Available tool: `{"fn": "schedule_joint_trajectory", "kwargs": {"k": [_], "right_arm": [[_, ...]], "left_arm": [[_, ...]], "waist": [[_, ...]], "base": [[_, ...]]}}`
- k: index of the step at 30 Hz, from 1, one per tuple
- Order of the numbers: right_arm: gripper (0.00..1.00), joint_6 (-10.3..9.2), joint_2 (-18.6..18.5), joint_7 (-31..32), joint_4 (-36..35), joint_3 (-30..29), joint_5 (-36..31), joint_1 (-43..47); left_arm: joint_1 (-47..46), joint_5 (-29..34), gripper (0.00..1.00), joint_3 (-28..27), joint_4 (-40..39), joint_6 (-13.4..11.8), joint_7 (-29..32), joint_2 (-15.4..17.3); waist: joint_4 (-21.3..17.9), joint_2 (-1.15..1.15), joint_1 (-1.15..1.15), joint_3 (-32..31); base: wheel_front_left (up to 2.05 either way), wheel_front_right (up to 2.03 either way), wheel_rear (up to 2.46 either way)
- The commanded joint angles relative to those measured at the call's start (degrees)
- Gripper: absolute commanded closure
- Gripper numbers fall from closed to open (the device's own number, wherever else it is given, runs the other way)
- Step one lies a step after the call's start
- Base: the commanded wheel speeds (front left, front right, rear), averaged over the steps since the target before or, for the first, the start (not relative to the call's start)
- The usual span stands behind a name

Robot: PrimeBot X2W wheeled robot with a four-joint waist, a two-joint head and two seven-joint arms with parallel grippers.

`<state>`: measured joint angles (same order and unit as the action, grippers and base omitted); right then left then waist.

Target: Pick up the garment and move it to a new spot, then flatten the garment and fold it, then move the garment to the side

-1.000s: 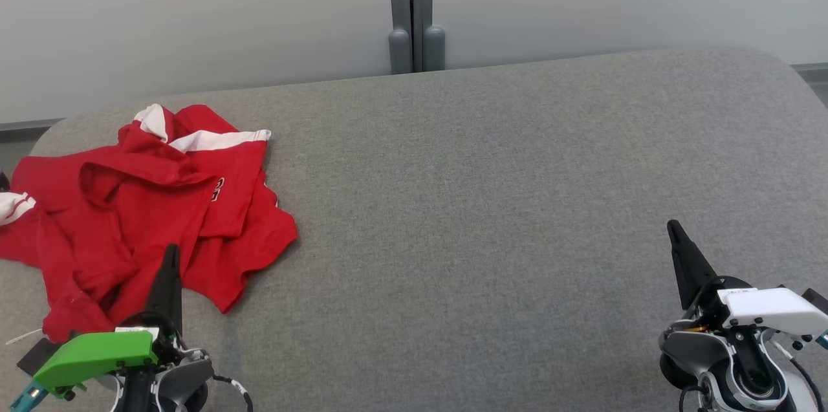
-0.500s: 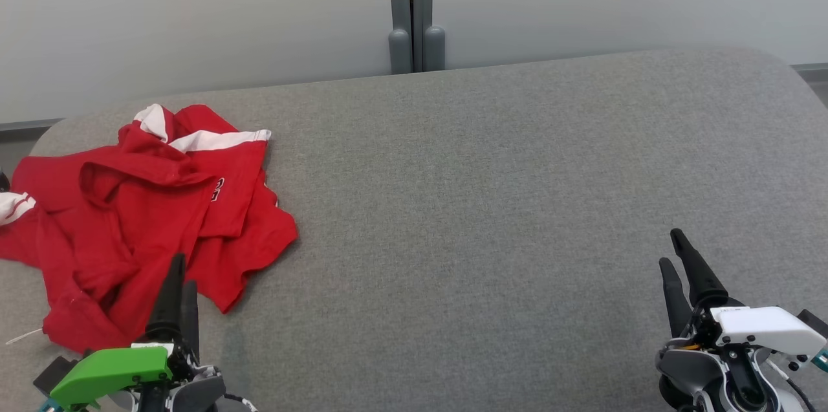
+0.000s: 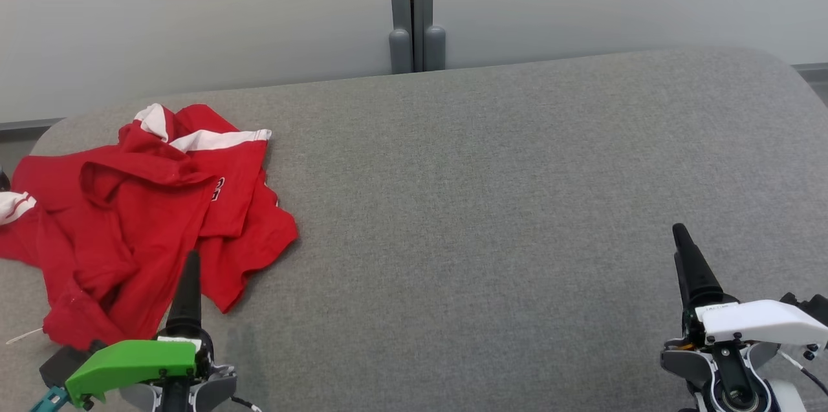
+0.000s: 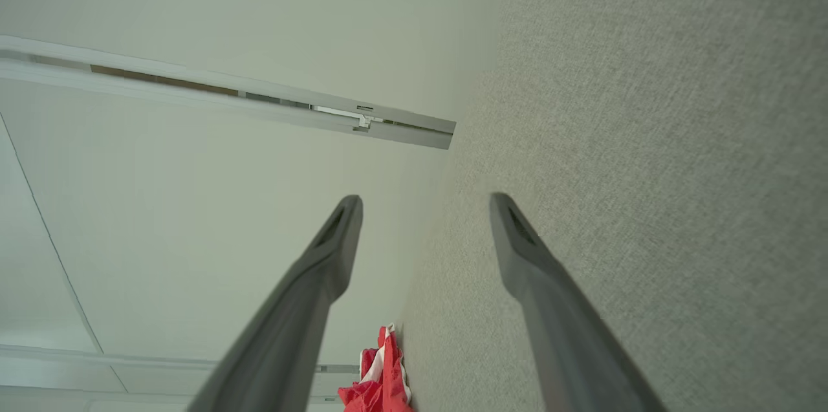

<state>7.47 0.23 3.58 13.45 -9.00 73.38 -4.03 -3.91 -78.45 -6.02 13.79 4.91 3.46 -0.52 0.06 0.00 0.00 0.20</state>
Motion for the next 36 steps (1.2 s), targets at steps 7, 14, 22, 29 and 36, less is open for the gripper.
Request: {"fn": "schedule_joint_trajectory", "kwargs": {"k": [7,14,22,29,36], "right_arm": [[0.0,0.02,-0.8,-2.3,-3.2,1.8,-11.2,-0.1],[0.0,0.02,-2.3,-4.1,-5.0,4.0,-20.0,0.4],[0.0,0.02,-3.6,-5.9,-6.2,5.0,-28.5,0.4],[0.0,0.02,-4.0,-7.6,-6.3,5.1,-36.4,0.7],[0.0,0.03,-4.2,-9.2,-6.2,5.6,-42.9,0.7]], "left_arm": [[0.0,10.2,0.0,1.5,-1.5,-1.6,-2.2,0.5],[0.4,19.1,0.0,2.6,-1.7,-2.5,-4.0,0.6],[1.0,29.2,0.0,3.6,-2.1,-3.9,-5.8,1.1],[1.5,36.9,0.0,4.6,-2.6,-5.1,-7.5,1.6],[1.9,42.9,0.0,5.5,-2.7,-5.8,-9.0,2.0]], "waist": [[0.0,0.0,0.0,0.1],[0.1,0.0,0.0,0.1],[0.2,0.0,0.0,0.1],[0.2,0.0,0.0,0.3],[0.4,0.0,0.0,0.4]], "base": [[0.0,0.0,0.0],[0.0,0.0,0.0],[0.0,0.0,0.0],[0.0,0.0,0.0],[0.0,0.0,0.0]]}}
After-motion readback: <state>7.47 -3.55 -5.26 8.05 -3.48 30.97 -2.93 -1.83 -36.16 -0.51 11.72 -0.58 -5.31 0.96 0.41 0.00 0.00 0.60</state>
